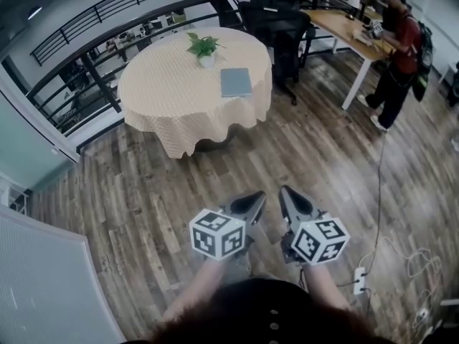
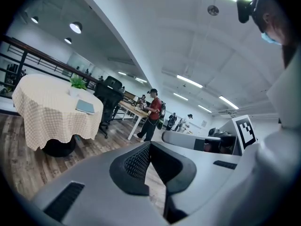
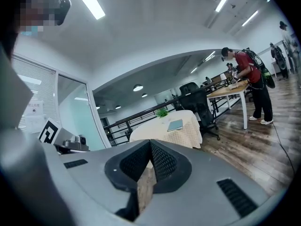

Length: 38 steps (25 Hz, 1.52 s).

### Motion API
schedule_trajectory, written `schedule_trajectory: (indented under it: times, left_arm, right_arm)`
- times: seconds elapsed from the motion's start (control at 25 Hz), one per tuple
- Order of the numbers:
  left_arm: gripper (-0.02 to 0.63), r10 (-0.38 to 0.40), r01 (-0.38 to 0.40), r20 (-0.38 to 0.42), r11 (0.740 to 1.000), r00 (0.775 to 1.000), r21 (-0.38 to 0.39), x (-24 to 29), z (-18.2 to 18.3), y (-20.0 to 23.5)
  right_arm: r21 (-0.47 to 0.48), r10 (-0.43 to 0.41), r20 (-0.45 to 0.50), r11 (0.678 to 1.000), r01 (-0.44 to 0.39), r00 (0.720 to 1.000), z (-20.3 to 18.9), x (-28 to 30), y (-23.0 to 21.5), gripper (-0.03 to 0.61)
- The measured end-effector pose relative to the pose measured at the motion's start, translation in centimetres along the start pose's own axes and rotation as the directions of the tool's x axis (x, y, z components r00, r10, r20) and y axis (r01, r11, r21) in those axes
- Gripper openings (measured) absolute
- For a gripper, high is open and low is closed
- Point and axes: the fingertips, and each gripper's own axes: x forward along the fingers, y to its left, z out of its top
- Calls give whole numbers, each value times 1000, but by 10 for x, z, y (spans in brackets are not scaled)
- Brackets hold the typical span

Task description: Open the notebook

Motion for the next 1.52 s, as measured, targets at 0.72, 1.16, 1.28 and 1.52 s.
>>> schedule_trajectory:
  times: [0.72,1.16,1.28,1.52]
  left_arm:
    - [9,-81,82,-65,997,995,8,37,33,61]
    - [11,-51,52,-81,999,995,14,84,57,103]
    - [11,-44,46,-85,999,995,23,108,72,119]
    - [11,-20,23,-83,999,996,30,157,103,159]
  right_arm:
    - [86,-50,38,995,47,998,28,81,-27,11]
    - [127,-7,30,992,3,1000,47,137,-63,11]
    - [120,-4,26,993,1,1000,59,158,-79,11]
    - [126,26,10,992,-27,1000,82,210,-116,11]
